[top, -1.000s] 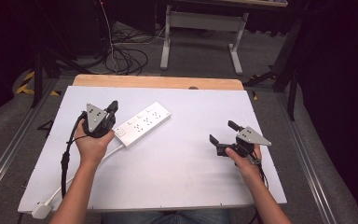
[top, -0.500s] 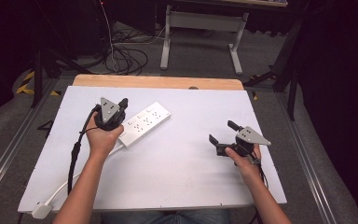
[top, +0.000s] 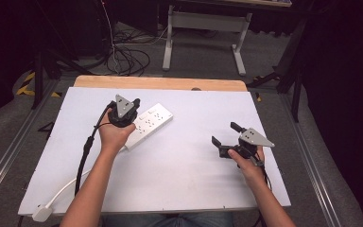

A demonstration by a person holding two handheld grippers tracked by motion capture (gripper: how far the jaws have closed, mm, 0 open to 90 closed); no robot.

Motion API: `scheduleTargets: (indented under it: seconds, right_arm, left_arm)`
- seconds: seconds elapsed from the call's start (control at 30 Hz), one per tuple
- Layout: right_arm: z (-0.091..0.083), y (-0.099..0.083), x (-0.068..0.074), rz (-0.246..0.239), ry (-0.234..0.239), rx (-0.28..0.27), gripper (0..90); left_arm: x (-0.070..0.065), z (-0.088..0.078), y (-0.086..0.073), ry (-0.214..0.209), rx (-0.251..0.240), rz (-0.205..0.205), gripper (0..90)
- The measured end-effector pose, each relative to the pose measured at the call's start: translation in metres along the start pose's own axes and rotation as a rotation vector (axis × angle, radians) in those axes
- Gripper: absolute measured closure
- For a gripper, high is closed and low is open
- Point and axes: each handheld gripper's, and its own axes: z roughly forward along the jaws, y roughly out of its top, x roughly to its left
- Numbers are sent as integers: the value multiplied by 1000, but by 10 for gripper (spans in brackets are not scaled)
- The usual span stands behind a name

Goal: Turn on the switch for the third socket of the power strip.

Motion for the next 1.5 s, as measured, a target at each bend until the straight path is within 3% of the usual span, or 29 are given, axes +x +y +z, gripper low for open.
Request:
scheduleTargets:
  seconds: [0.47, 0.77, 1.03, 1.4, 1.47, 1.5]
  right_arm:
    - [1, 0, 1, -4, 5, 1, 49]
    - [2, 0, 1, -1, 6, 0, 49]
    - [3, 0, 2, -3, 11, -1, 49]
    - [4, 1, 3, -4, 12, 2, 49]
    - [4, 1, 3, -5, 15, 3, 49]
    - [4, 0, 3, -7, 13, 5, 49]
  left_arm:
    - [-8, 23, 17, -18, 47, 49, 900]
    - [-16, 37, 16, -50, 85, 83, 900]
    - [-14, 46, 11, -61, 118, 75, 900]
    - [-13, 60, 0, -73, 229, 69, 899]
    - [-13, 64, -1, -72, 256, 62, 899]
    - [-15, 69, -1, -64, 309, 90, 899]
